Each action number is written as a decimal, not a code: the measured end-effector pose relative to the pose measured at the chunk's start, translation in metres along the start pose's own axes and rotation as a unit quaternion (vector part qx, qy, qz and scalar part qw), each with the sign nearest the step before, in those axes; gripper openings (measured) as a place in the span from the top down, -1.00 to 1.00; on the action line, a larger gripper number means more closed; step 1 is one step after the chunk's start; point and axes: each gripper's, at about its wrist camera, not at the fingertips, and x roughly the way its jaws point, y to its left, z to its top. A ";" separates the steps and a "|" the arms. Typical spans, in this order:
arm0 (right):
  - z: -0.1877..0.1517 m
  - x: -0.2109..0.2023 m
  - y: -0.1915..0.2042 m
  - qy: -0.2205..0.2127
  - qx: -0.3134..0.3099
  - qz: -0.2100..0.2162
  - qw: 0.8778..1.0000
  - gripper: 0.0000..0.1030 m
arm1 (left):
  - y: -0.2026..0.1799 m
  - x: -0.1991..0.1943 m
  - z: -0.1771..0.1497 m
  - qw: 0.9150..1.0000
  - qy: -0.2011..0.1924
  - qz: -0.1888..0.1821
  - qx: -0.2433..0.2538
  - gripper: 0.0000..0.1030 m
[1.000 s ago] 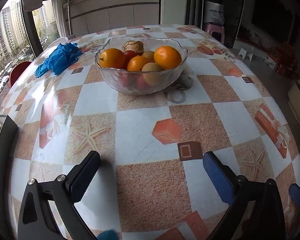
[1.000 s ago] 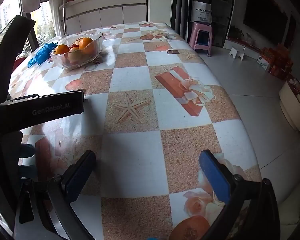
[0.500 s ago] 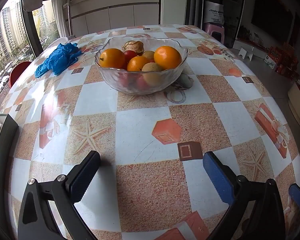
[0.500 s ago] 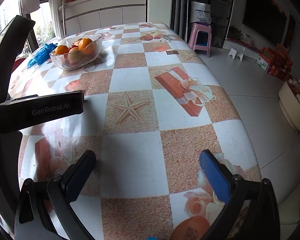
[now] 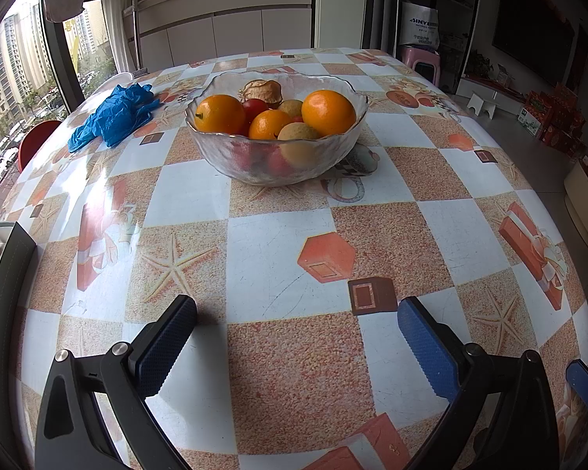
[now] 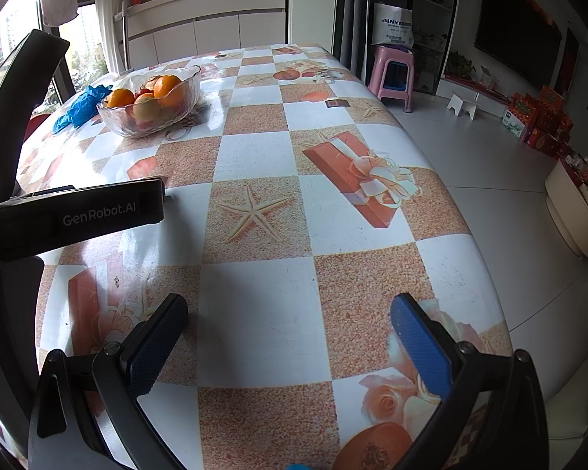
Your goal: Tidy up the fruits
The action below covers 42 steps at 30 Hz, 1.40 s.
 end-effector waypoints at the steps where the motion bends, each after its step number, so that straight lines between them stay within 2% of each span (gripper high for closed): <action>1: 0.000 0.000 0.000 0.000 0.000 0.000 1.000 -1.00 | -0.002 0.001 0.001 1.000 0.000 0.000 0.000 -1.00; 42: 0.002 0.000 0.000 0.002 0.002 -0.004 1.000 -1.00 | -0.005 0.007 0.003 1.000 0.000 0.000 0.000 -1.00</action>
